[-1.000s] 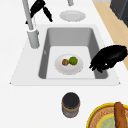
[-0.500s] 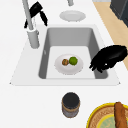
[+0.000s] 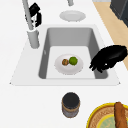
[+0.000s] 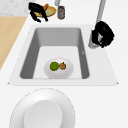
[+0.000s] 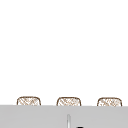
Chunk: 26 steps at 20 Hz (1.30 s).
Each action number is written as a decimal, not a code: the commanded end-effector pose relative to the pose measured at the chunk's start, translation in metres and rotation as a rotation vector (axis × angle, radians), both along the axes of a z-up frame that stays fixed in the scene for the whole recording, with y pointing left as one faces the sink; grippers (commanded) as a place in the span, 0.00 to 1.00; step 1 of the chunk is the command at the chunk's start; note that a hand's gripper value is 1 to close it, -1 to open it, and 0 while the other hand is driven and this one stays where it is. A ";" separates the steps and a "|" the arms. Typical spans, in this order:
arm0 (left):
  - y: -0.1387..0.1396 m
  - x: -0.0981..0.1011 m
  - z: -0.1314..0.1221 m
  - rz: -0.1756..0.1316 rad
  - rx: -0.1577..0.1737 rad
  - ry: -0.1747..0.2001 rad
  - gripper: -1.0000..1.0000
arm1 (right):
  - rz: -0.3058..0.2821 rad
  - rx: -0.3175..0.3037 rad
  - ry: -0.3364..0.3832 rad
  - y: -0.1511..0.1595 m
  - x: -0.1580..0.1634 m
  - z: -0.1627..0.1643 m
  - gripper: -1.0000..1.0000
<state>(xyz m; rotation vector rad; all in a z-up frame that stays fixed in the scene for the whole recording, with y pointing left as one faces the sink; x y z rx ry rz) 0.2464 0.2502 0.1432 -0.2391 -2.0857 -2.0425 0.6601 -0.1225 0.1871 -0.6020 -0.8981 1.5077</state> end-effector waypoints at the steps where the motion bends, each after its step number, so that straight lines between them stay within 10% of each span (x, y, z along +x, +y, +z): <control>1: 0.000 0.000 0.000 0.000 0.000 0.000 0.50 | 0.038 0.019 0.001 0.012 0.003 0.011 1.00; 13: 0.000 0.000 0.000 0.000 0.000 0.000 0.50 | -0.119 -0.138 -0.037 0.043 -0.005 0.027 1.00; 26: 0.000 0.000 0.000 0.000 0.000 0.000 0.50 | -0.308 -0.416 -0.265 0.084 -0.029 0.011 1.00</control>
